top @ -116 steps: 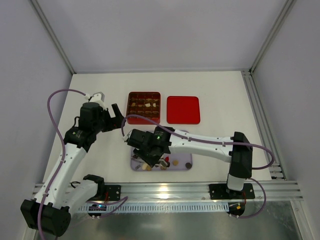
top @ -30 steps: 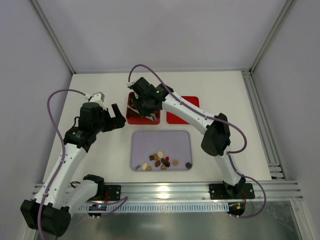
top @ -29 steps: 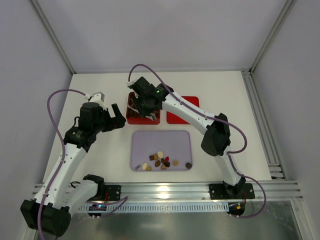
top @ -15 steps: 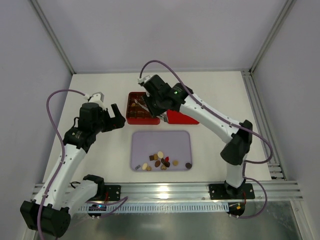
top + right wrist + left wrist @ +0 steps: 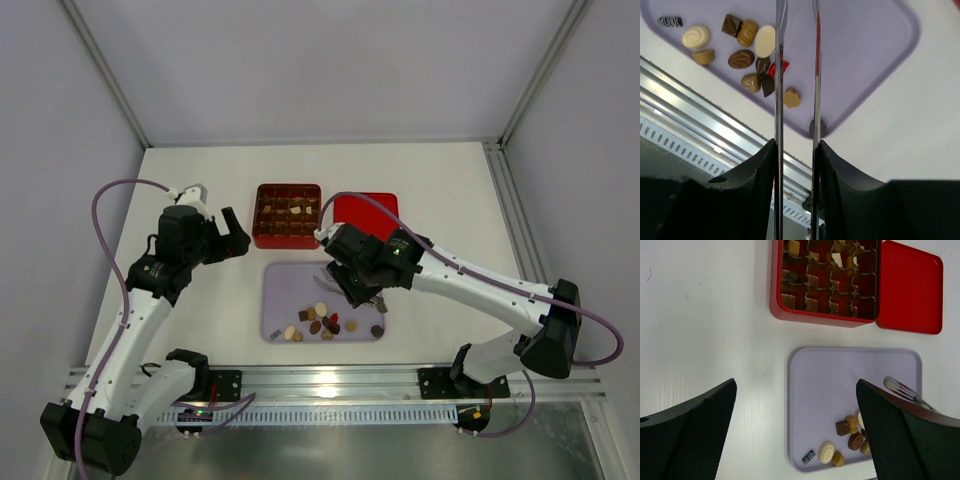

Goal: Pack the chocolate

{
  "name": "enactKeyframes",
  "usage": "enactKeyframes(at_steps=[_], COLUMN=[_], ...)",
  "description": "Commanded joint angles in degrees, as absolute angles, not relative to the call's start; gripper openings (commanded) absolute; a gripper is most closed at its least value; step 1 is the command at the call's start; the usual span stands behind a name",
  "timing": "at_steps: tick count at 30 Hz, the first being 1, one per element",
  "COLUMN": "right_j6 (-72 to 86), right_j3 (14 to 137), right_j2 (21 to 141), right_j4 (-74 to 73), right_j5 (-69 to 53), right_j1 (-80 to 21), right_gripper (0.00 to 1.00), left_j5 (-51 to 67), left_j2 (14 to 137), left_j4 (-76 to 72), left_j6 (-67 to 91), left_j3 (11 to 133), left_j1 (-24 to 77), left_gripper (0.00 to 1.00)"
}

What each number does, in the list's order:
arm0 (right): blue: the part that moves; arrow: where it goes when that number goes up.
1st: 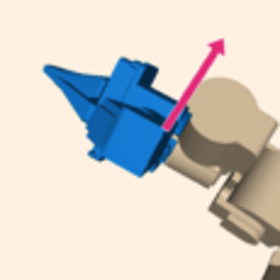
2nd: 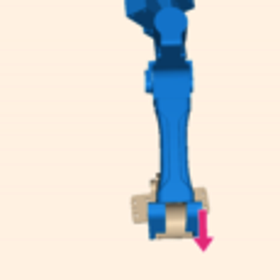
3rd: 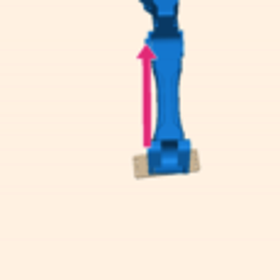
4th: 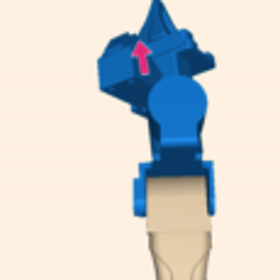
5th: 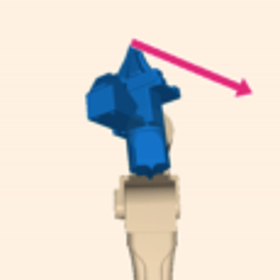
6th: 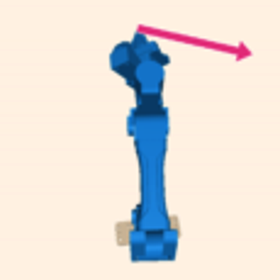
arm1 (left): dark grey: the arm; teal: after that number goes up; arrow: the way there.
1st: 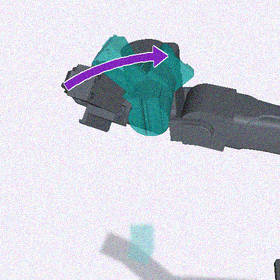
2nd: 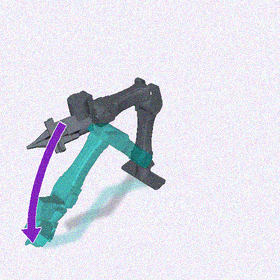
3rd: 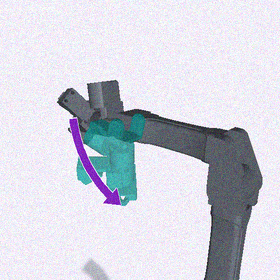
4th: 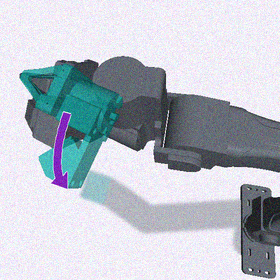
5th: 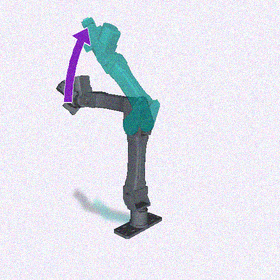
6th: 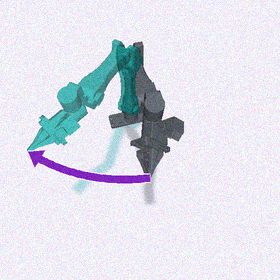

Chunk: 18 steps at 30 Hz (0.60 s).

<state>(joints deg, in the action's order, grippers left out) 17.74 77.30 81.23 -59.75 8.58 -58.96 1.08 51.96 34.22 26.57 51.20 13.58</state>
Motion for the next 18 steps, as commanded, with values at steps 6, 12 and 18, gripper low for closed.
enactKeyframes(at_steps=[6, 12, 18], right_j6=[22.7, 23.7, 23.9], right_j3=[73.4, 71.2, 70.4], right_j2=[78.7, 78.2, 78.1], right_j4=[-59.0, -59.1, -58.8], right_j5=[6.4, 6.0, 5.2], right_j1=[-63.5, -64.2, -64.4], right_gripper=[0.40, 0.40, 0.40], left_j5=[0.4, 0.4, 0.5], left_j2=[51.8, 51.8, 51.9], left_j4=[33.6, 33.6, 33.6], left_j6=[26.4, 26.4, 26.4], left_j3=[52.4, 52.4, 52.4], left_j1=[13.3, 13.3, 13.4], left_gripper=[1.00, 1.00, 1.00])
